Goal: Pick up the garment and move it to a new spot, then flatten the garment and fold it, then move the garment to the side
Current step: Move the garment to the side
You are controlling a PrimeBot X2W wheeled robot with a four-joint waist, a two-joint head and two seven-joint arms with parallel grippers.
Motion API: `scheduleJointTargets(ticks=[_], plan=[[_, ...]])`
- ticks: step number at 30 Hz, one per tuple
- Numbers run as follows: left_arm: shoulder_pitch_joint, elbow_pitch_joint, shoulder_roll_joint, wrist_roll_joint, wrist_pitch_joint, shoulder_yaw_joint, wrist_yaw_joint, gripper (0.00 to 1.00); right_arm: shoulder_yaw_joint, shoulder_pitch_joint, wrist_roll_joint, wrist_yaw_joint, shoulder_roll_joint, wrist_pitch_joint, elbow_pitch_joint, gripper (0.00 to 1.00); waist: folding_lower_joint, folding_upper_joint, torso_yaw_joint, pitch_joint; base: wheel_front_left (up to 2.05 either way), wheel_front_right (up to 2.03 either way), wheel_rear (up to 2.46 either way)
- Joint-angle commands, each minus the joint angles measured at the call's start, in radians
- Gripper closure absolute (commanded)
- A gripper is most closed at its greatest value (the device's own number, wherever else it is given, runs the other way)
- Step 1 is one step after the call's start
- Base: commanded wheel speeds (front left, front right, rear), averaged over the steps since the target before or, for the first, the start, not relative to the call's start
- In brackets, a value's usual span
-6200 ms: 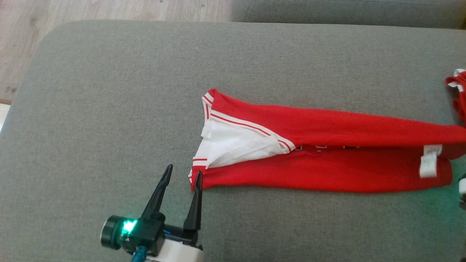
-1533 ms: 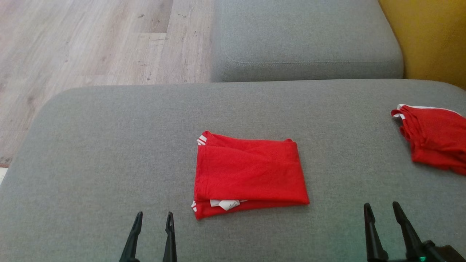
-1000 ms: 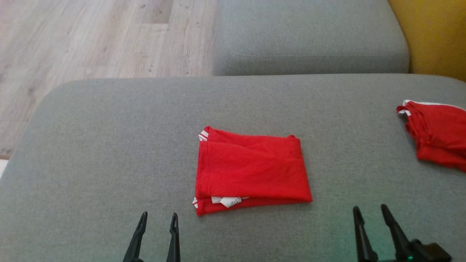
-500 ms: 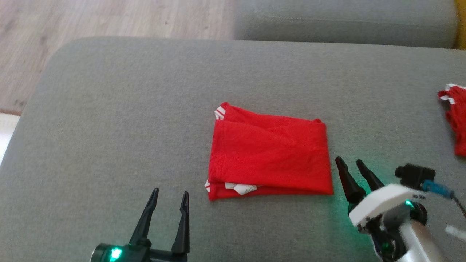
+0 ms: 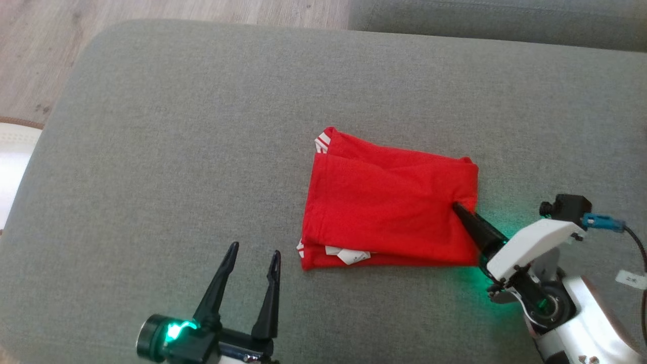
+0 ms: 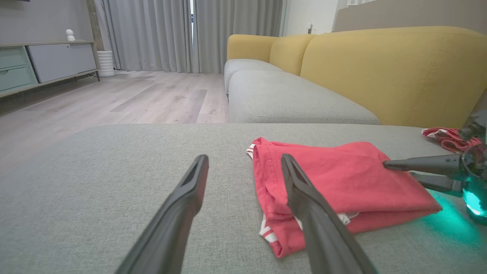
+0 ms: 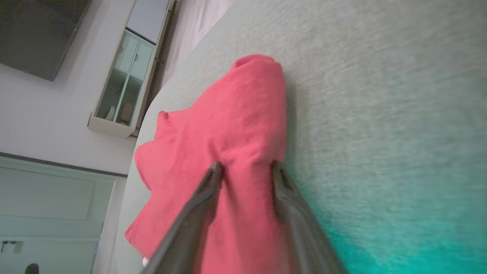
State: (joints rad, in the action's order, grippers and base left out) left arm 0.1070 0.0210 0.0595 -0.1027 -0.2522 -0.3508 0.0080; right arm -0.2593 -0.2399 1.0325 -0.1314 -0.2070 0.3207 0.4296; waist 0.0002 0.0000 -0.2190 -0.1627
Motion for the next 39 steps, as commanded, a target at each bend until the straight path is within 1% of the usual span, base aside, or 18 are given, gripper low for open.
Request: scheduleJointTargets(ticks=[1,4,7,8,11,13,17,22,26,30,31,32,33,36,37,39], plan=[[-0.034,-0.037,-0.009,0.013,-0.01,0.022,-0.01,0.0,-0.037,-0.021,0.024,0.001,-0.024,-0.001,-0.037,1.0,-0.0002,0.0,-0.001,-0.003,0.0,0.0,0.0],[-0.034,-0.042,-0.009,0.016,-0.01,0.028,-0.009,0.0,-0.054,-0.022,0.024,0.001,-0.054,-0.041,-0.049,1.0,-0.0002,0.0,0.011,-0.003,0.0,0.0,0.0],[-0.031,-0.049,-0.009,0.015,-0.01,0.032,-0.01,0.0,-0.073,-0.024,-0.001,0.001,-0.111,-0.071,-0.069,1.0,-0.0002,0.0,0.038,-0.007,0.0,0.0,0.0],[-0.031,-0.049,-0.009,0.015,-0.01,0.032,-0.01,0.0,-0.073,-0.024,-0.001,0.001,-0.111,-0.071,-0.069,1.0,-0.0002,0.0,0.038,-0.007,0.0,0.0,0.0],[-0.027,-0.061,-0.009,-0.002,-0.01,0.037,-0.01,0.0,-0.082,-0.032,-0.031,0.001,-0.194,-0.07,-0.096,1.0,-0.0002,0.0,0.087,-0.024,0.0,0.0,0.0],[-0.027,-0.071,-0.009,-0.035,-0.01,0.038,-0.013,0.0,-0.063,-0.051,-0.05,0.001,-0.251,-0.066,-0.114,1.0,-0.0002,0.0,0.129,-0.049,0.0,0.0,0.0],[-0.057,-0.079,-0.009,-0.066,-0.01,0.032,-0.026,0.0,0.026,-0.107,-0.115,0.001,-0.353,-0.046,-0.139,1.0,-0.0002,0.0,0.197,-0.115,0.0,0.0,0.0],[-0.121,-0.106,-0.009,-0.064,-0.01,0.033,-0.054,0.0,0.162,-0.178,-0.175,0.001,-0.443,0.01,-0.182,1.0,-0.0002,0.0,0.254,-0.186,0.0,0.0,0.0],[-0.156,-0.11,-0.009,-0.048,-0.01,0.041,-0.064,0.0,0.273,-0.219,-0.222,0.001,-0.478,0.067,-0.207,1.0,-0.0002,0.0,0.277,-0.22,0.0,0.0,0.0],[-0.18,-0.116,-0.009,-0.051,-0.01,0.041,-0.069,0.0,0.382,-0.22,-0.296,0.001,-0.496,0.125,-0.234,1.0,-0.0002,0.0,0.279,-0.235,0.0,0.0,0.0],[-0.182,-0.12,-0.009,-0.061,-0.01,0.039,-0.072,0.0,0.405,-0.212,-0.317,0.001,-0.498,0.14,-0.244,0.9,-0.0002,0.0,0.278,-0.236,0.0,0.0,0.0],[-0.184,-0.124,-0.009,-0.076,-0.01,0.038,-0.075,0.0,0.431,-0.202,-0.339,0.001,-0.494,0.15,-0.252,0.12,-0.0002,0.0,0.276,-0.233,0.0,0.0,0.0],[-0.185,-0.126,-0.009,-0.088,-0.01,0.037,-0.076,0.0,0.453,-0.193,-0.359,0.001,-0.481,0.155,-0.263,0.0,-0.0002,0.0,0.274,-0.229,0.0,0.0,0.0],[-0.187,-0.128,-0.009,-0.101,-0.01,0.035,-0.075,0.0,0.49,-0.154,-0.445,0.001,-0.425,0.144,-0.319,0.0,-0.0002,0.0,0.263,-0.197,0.0,0.0,0.0],[-0.187,-0.124,-0.009,-0.092,-0.01,0.04,-0.063,0.0,0.493,-0.137,-0.486,0.001,-0.404,0.129,-0.344,0.0,-0.0002,0.0,0.258,-0.182,0.0,0.0,0.0],[-0.187,-0.125,-0.009,-0.071,-0.01,0.055,-0.026,0.0,0.483,-0.098,-0.548,0.001,-0.341,0.091,-0.396,0.0,-0.0002,0.0,0.25,-0.145,0.0,0.0,0.0]])
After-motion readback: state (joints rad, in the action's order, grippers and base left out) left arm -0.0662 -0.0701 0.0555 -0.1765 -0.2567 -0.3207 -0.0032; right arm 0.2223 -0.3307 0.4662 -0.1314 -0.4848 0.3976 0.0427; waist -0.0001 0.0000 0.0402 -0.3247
